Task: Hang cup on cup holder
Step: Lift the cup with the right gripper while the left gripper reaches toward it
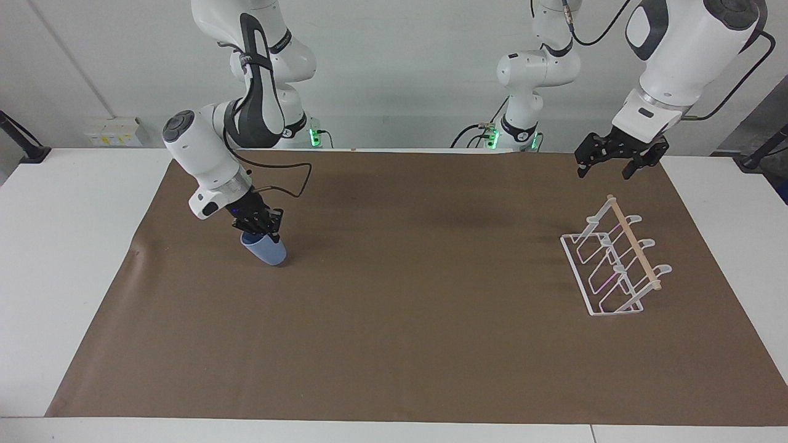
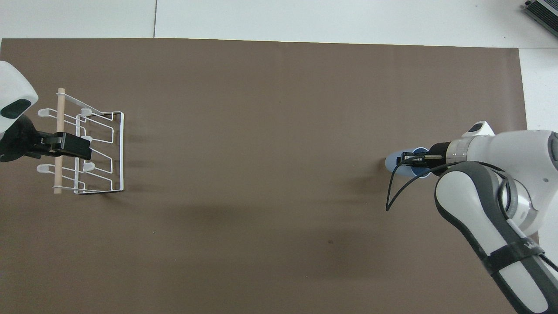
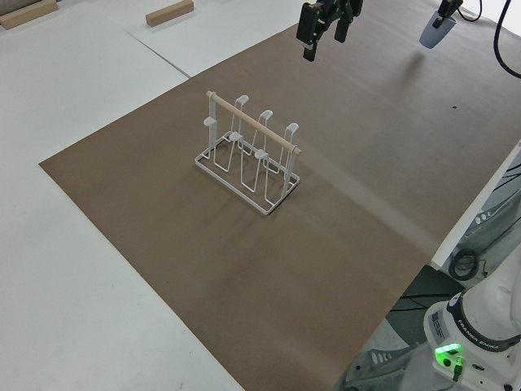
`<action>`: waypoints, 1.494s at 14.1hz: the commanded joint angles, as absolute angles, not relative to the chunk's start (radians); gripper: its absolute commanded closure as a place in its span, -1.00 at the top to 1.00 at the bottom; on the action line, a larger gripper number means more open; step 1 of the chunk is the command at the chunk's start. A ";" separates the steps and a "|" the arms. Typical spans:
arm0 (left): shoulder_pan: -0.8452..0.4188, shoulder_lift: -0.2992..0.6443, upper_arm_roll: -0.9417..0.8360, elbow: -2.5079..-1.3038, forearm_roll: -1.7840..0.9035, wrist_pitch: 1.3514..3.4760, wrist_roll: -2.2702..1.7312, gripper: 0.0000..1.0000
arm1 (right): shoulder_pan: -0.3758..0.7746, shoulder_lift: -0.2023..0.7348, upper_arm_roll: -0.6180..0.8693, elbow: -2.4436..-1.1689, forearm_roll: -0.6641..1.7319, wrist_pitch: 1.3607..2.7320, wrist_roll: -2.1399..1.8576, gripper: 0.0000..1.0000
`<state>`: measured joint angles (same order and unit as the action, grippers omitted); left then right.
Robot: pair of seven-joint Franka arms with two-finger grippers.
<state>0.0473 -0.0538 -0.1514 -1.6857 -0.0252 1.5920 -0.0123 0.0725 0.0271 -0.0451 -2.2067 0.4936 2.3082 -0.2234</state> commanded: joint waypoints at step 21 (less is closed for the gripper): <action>0.028 -0.164 -0.155 -2.016 -0.796 1.891 -0.974 1.00 | 0.063 0.014 0.459 -2.100 1.833 2.496 -0.548 -1.00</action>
